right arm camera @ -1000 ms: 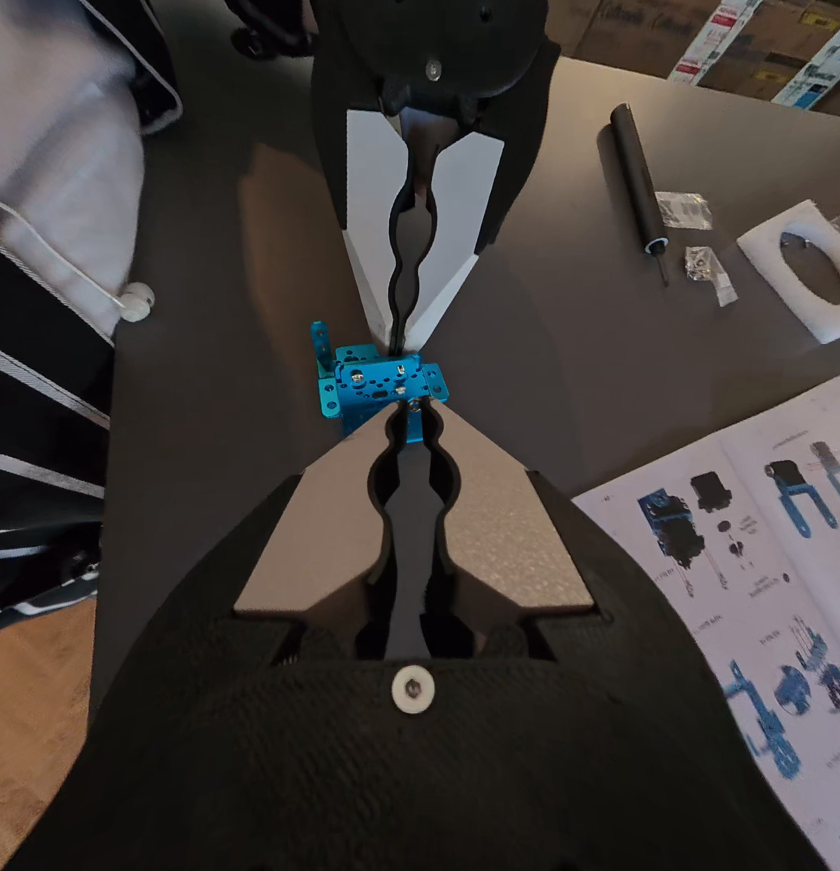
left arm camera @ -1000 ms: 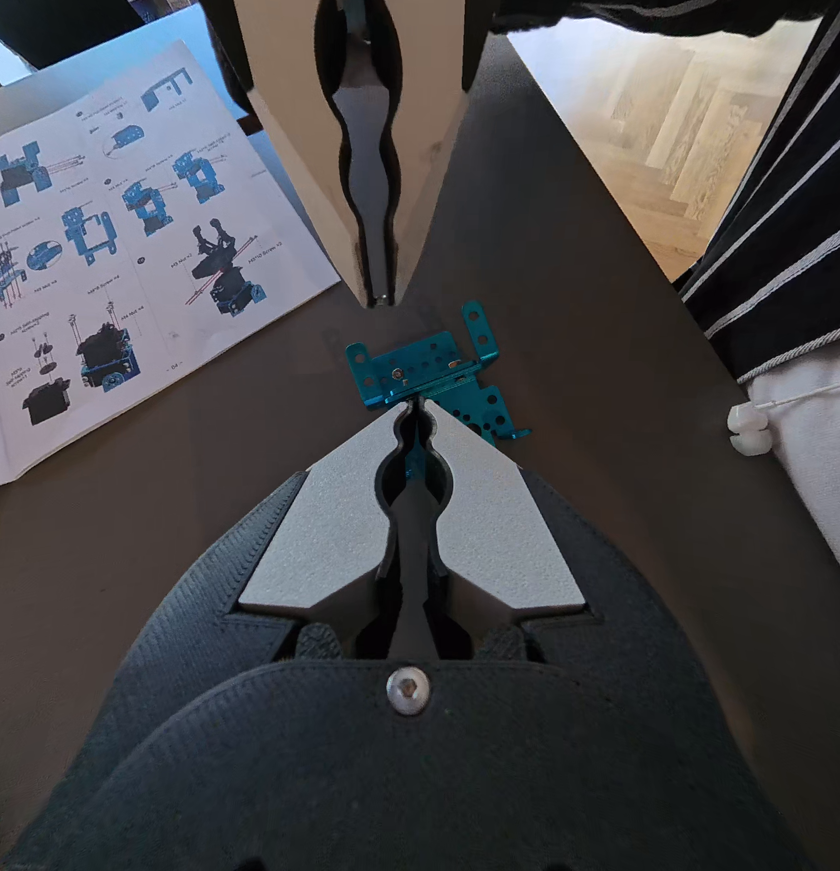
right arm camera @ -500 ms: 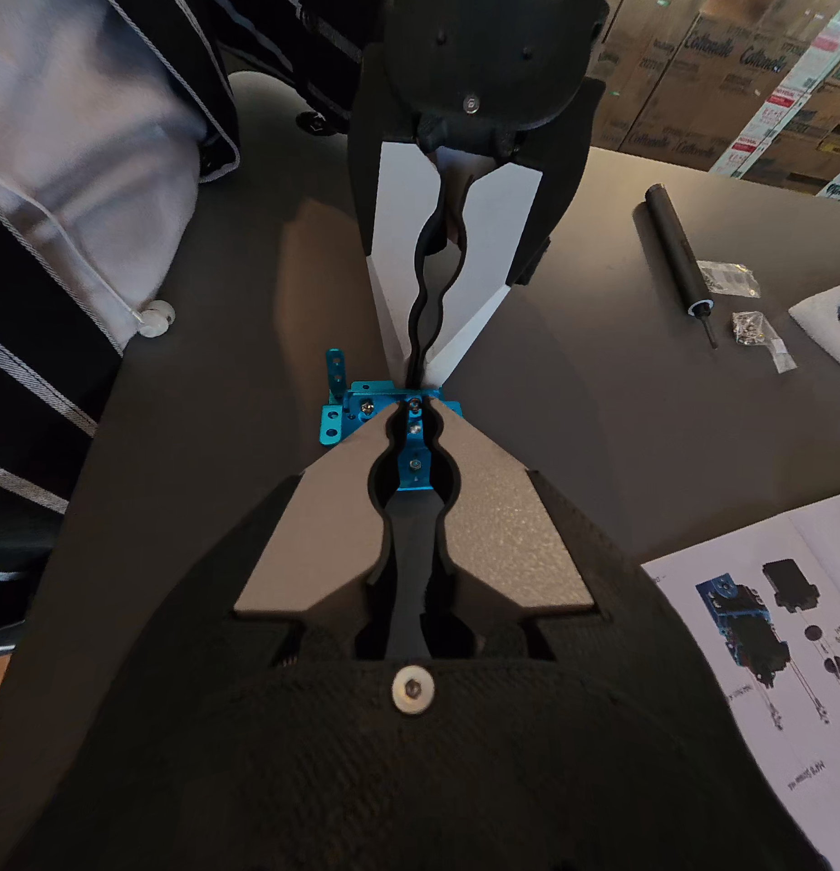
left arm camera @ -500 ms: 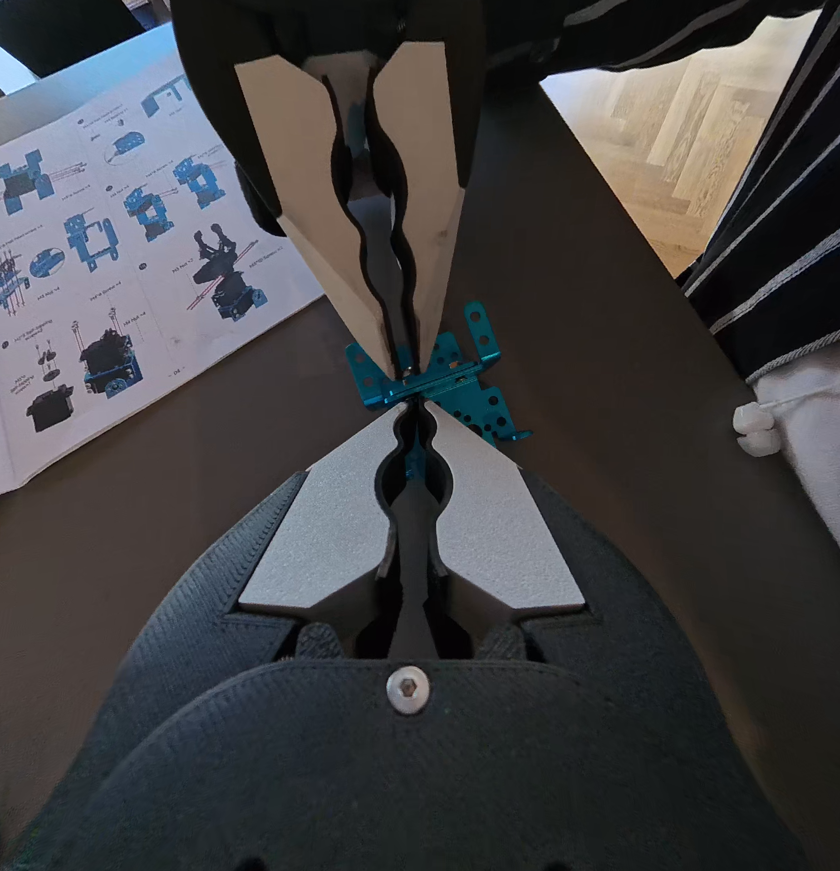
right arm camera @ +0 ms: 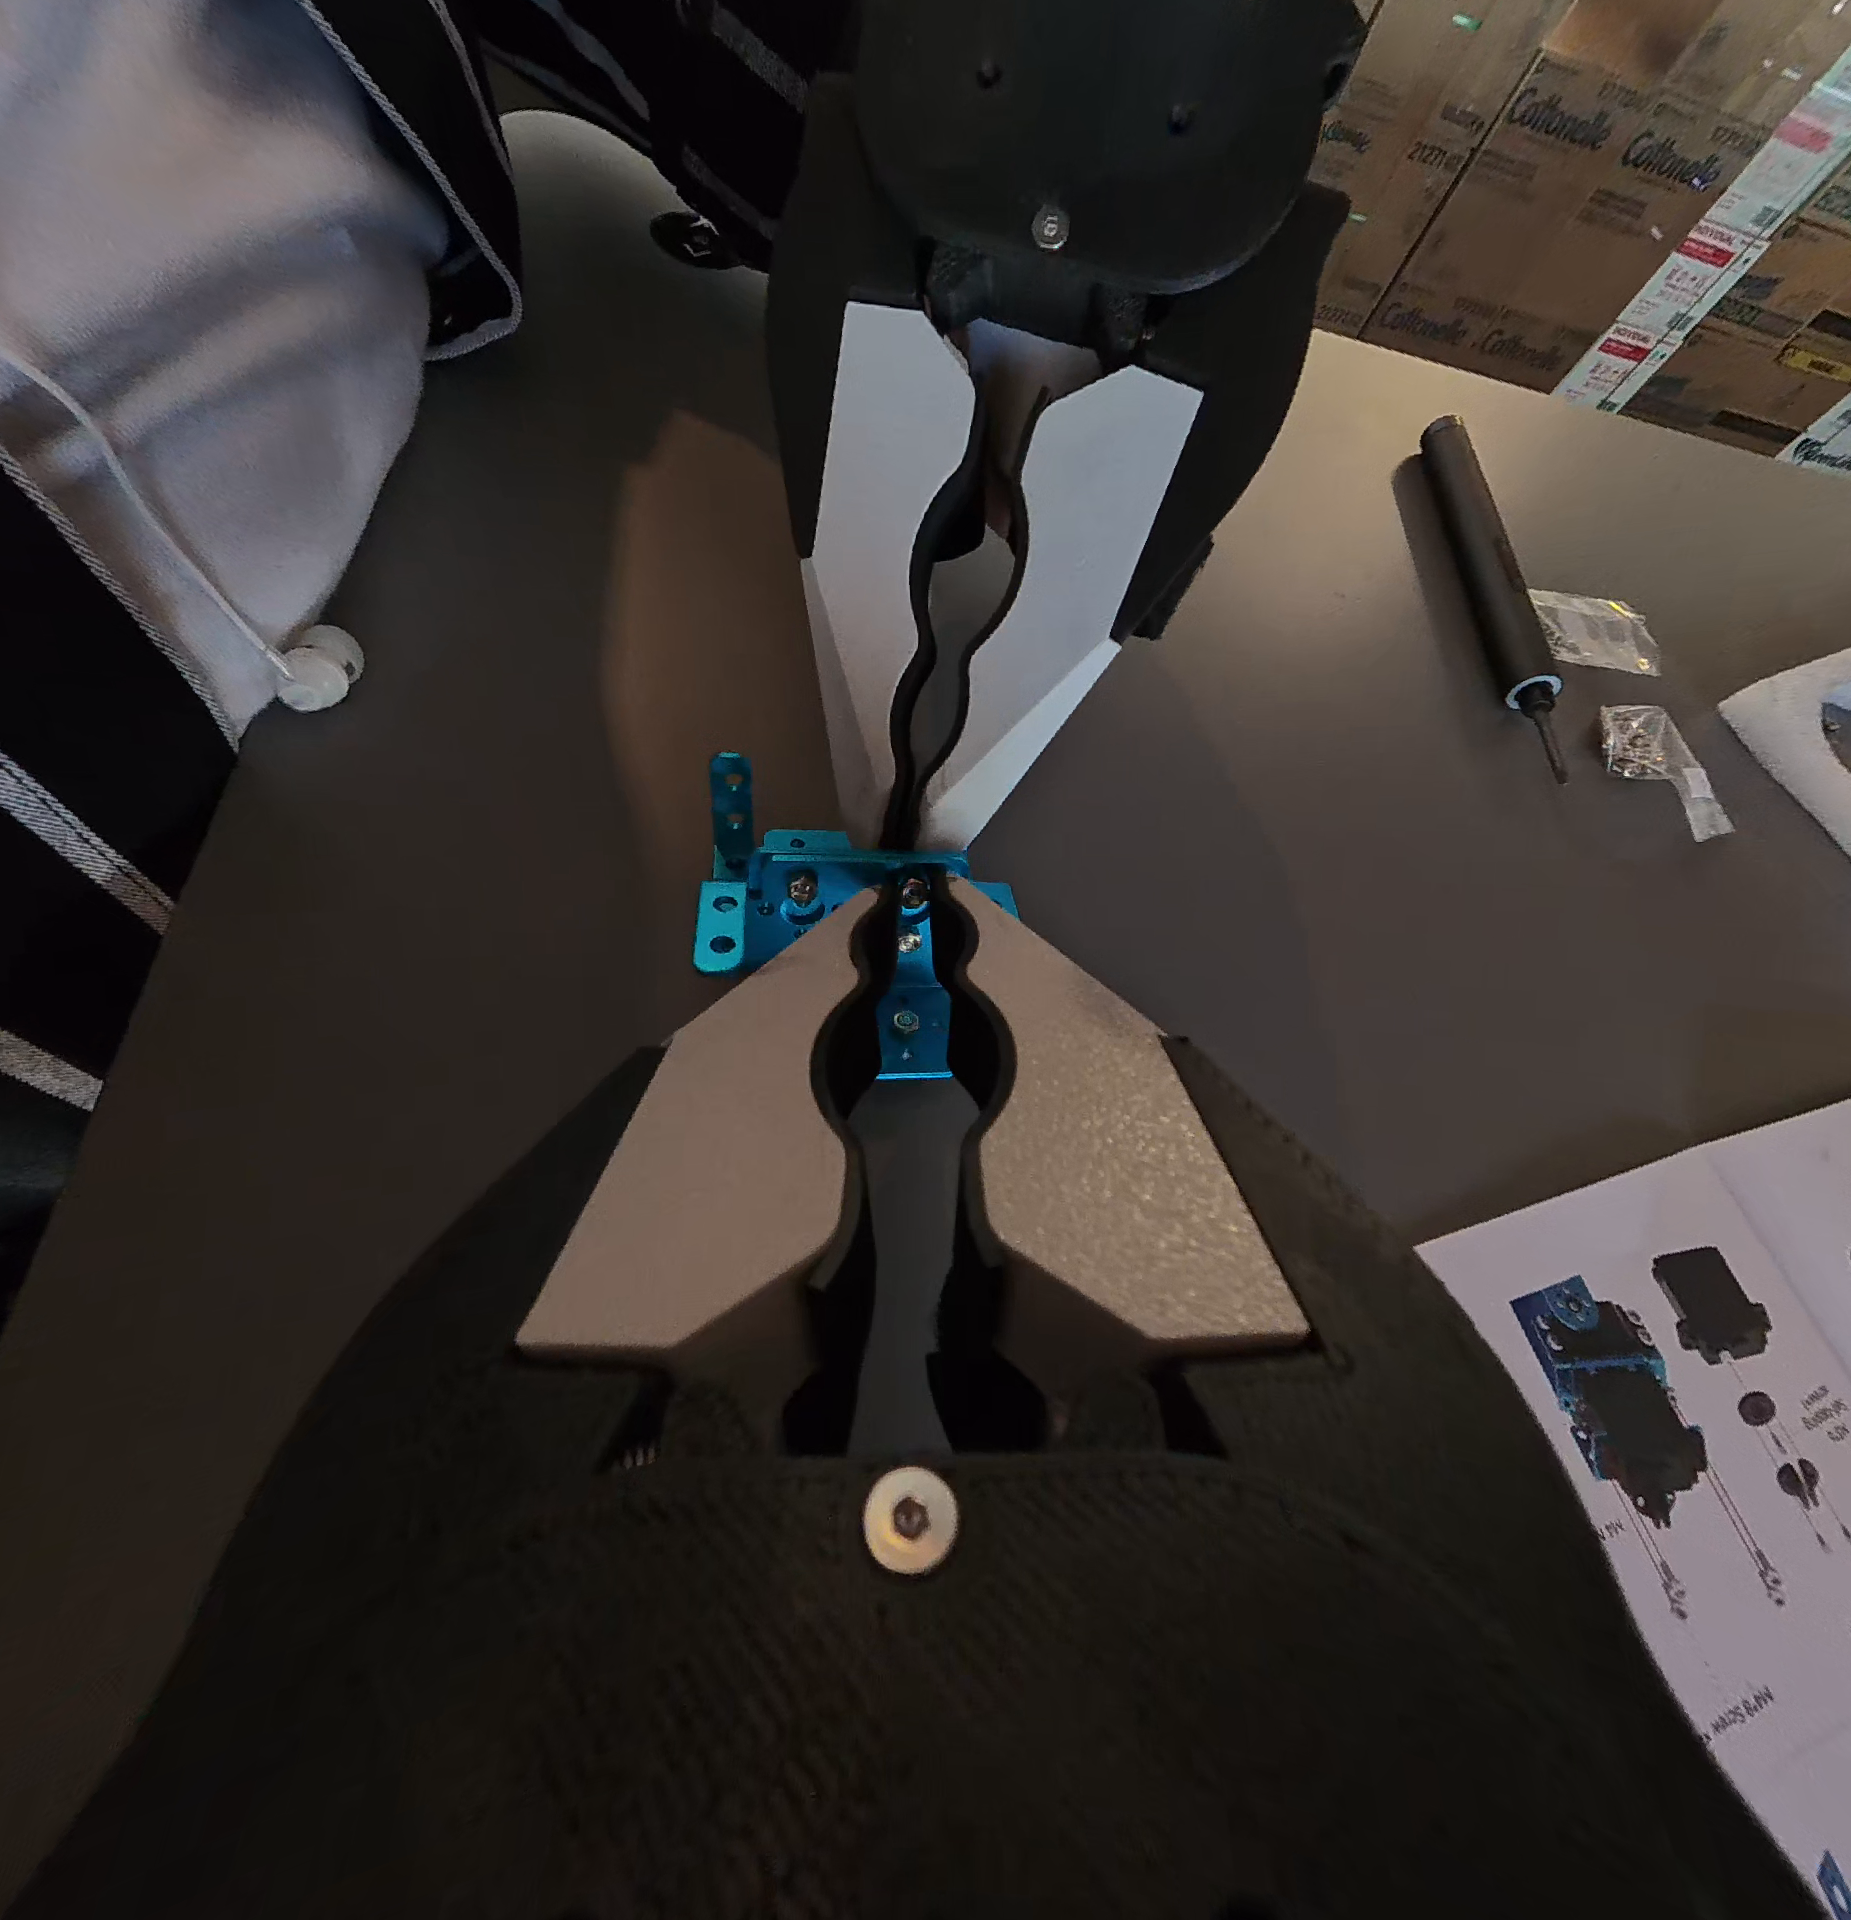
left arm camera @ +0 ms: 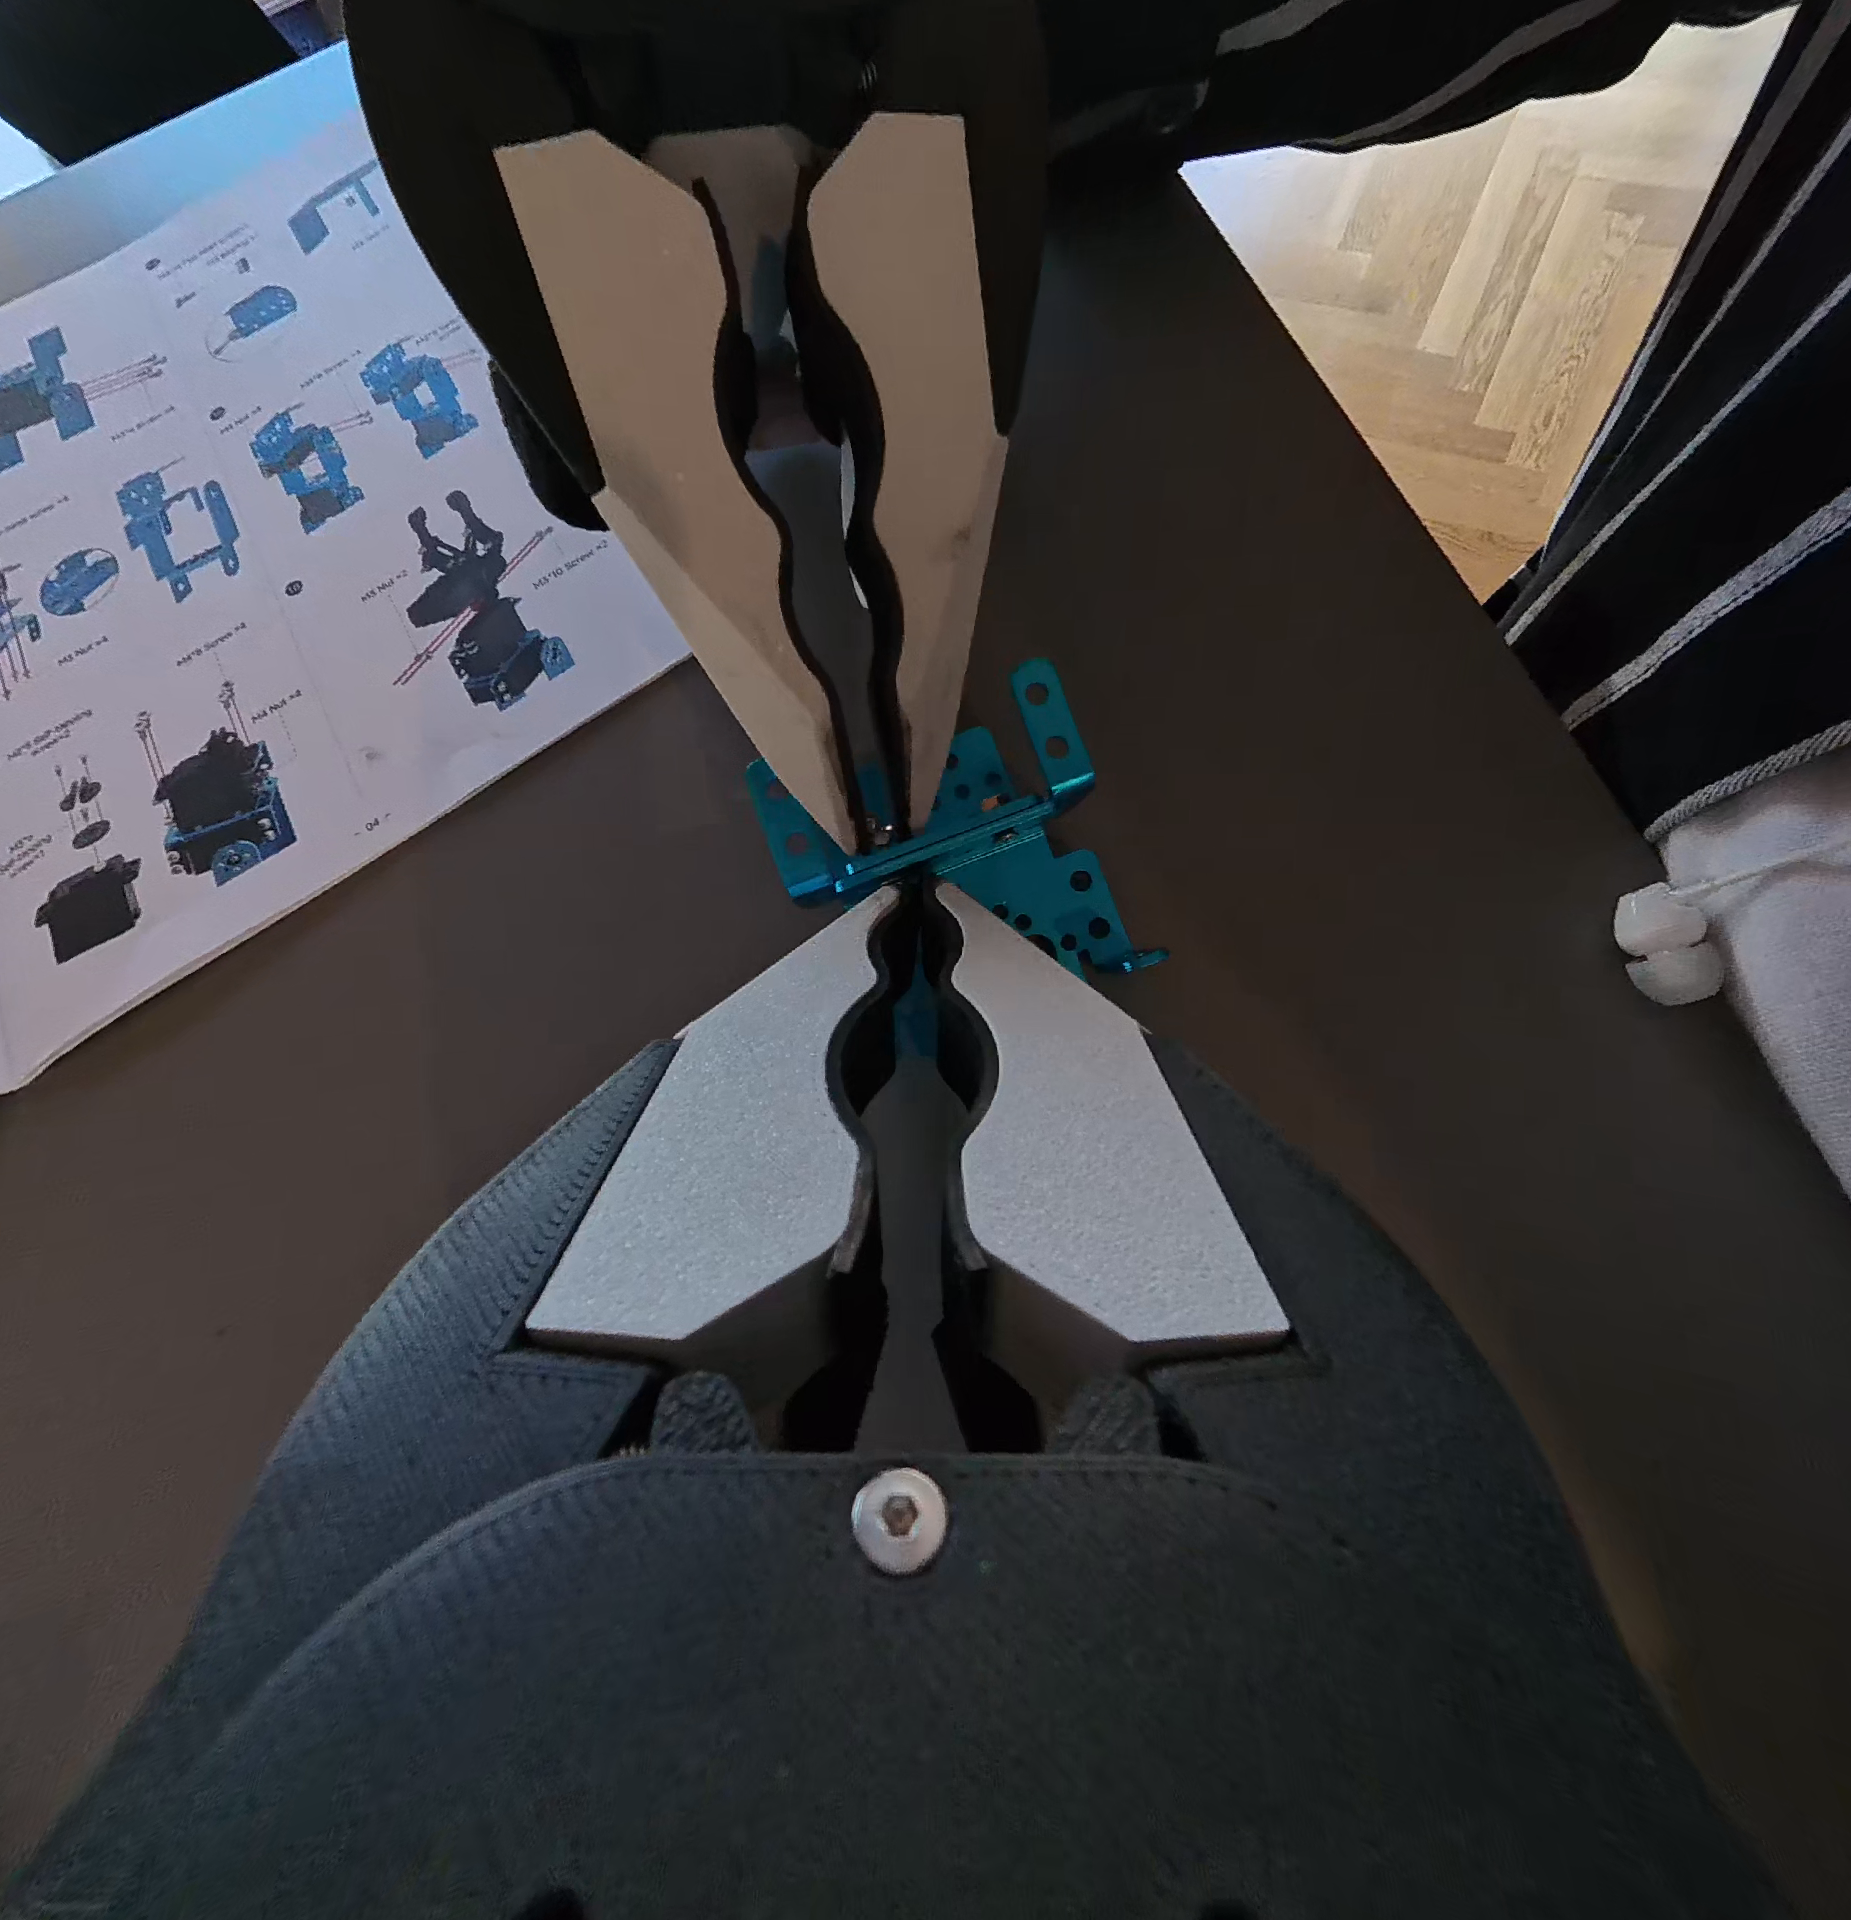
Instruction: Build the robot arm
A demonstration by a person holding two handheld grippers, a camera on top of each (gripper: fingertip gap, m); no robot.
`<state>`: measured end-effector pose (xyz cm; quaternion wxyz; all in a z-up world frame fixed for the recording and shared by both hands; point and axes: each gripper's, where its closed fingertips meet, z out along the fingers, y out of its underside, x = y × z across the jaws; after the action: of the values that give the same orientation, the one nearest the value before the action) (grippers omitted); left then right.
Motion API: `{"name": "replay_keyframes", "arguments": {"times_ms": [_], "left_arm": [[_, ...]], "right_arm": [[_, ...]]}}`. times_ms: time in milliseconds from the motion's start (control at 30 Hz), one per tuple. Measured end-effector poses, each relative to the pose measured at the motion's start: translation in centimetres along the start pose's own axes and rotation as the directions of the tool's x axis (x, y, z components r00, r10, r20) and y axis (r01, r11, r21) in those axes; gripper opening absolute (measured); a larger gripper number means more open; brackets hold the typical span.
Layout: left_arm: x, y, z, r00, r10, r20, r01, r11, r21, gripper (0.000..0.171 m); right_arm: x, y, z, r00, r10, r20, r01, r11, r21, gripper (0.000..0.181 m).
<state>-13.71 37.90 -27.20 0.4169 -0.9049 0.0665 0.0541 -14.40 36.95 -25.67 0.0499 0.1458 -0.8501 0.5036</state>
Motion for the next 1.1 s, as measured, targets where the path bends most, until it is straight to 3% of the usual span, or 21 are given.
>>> {"name": "replay_keyframes", "arguments": {"times_ms": [900,1100], "left_arm": [[-0.2,0.0,0.1,1.0,0.005,0.012,-0.005,1.0,-0.004,0.0],[-0.1,0.2,0.3,1.0,0.009,0.012,-0.009,1.0,-0.009,0.0]], "right_arm": [[0.4,0.2,-0.5,0.998,-0.023,-0.062,0.023,1.0,-0.006,0.006],[3.3,0.9,-3.3,0.978,0.139,-0.158,-0.138,0.99,0.016,0.007]]}}
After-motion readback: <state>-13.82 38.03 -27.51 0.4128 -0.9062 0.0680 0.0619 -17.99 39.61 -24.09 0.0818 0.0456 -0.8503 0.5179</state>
